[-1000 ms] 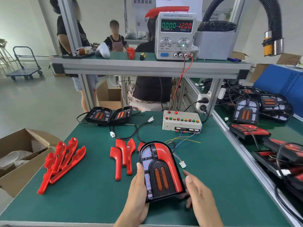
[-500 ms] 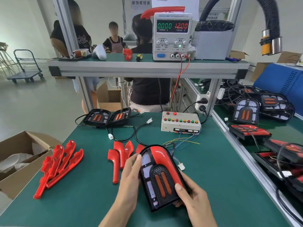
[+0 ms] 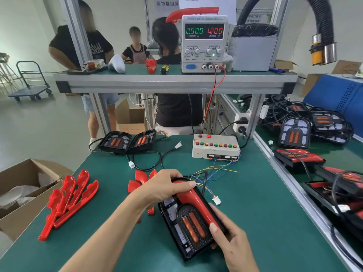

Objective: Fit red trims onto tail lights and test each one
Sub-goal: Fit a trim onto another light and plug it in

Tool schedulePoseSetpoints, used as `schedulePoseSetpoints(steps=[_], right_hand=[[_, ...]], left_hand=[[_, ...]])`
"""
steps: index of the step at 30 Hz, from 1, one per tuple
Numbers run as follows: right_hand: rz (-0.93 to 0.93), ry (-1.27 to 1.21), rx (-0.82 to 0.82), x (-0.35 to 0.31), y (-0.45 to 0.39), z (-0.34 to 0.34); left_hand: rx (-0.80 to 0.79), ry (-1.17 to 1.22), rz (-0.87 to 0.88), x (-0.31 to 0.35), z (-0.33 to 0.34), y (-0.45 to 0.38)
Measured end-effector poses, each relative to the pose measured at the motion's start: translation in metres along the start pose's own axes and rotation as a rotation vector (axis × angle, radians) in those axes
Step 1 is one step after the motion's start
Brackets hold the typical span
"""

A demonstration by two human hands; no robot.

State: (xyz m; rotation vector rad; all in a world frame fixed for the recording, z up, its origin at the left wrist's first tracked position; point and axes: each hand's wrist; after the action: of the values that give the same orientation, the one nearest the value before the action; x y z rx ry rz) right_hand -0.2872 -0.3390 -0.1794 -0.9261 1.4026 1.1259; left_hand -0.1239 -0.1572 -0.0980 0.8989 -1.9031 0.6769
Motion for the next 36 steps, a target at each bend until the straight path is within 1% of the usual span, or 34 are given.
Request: schedulePoseSetpoints(steps=[2,6,13,18,22,26,28,31,33,36], right_hand=[[0.007,0.008,0.0,0.001,-0.001,0.0],[0.011,0.027,-0.025,0.0,-0.001,-0.002],[0.007,0.022,-0.021,0.001,-0.002,-0.002],[-0.004,0.012,-0.023,0.002,-0.002,0.0],[-0.003,0.042,0.034,0.006,-0.002,0.004],[-0.022,0.1,0.094,0.014,-0.001,0.007],[-0.029,0.1,0.102,0.016,-0.002,0.006],[-0.038,0.071,0.11,0.015,-0.005,0.005],[-0.035,0.032,0.117,0.016,-0.007,0.003],[-0.033,-0.002,0.119,0.016,-0.008,0.001]], left_hand=[[0.029,0.04,0.02,-0.003,0.002,0.0],[0.039,0.066,0.028,-0.005,0.002,0.002],[0.123,-0.09,0.038,-0.004,0.007,0.006],[0.165,-0.11,0.058,-0.007,0.009,0.009],[0.171,-0.12,0.045,-0.01,0.009,0.009],[0.129,-0.119,0.035,-0.009,0.009,0.011],[0.071,-0.073,0.051,-0.006,0.004,0.013],[-0.004,0.108,0.042,-0.001,-0.007,0.016],[-0.016,0.228,-0.007,0.001,-0.011,0.018],[-0.026,0.361,-0.13,0.006,-0.005,0.022]])
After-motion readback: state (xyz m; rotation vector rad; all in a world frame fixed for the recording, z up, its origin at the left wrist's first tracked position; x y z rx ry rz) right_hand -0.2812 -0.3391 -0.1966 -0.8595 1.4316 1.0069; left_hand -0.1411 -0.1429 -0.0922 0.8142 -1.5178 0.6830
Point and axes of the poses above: each hand's wrist, its own y-axis away from the middle knuckle, its own z-axis out of the palm, x = y × z, and after that the axes turned 14 degrees about z, right-handed
